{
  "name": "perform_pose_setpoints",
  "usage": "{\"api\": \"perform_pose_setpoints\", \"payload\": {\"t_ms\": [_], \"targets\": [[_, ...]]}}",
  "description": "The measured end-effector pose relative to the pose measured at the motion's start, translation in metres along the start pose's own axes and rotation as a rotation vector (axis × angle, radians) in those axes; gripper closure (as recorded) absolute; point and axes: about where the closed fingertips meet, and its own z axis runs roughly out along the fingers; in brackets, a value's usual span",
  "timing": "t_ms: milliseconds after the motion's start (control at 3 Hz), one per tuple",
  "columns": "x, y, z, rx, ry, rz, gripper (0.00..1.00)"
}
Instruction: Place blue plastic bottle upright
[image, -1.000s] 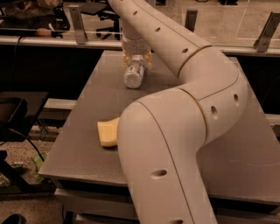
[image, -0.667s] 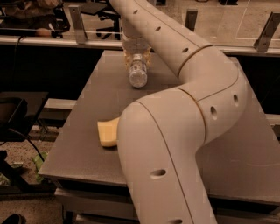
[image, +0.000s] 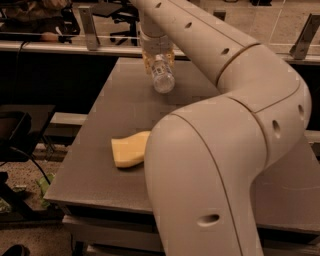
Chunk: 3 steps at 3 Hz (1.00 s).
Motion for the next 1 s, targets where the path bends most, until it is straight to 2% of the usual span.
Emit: {"api": "perform_pose_setpoints", "payload": {"t_ms": [333,667,1000], "targets": [[0.002,-0.008,-0.019,-0.016,-0.081,-0.066,1.0],[0.002,-0.016,-0.038,-0.061,-0.207,-0.153,1.0],[-0.003,-0.021,-0.049,-0.146,-0.349,-0.244,1.0]]}}
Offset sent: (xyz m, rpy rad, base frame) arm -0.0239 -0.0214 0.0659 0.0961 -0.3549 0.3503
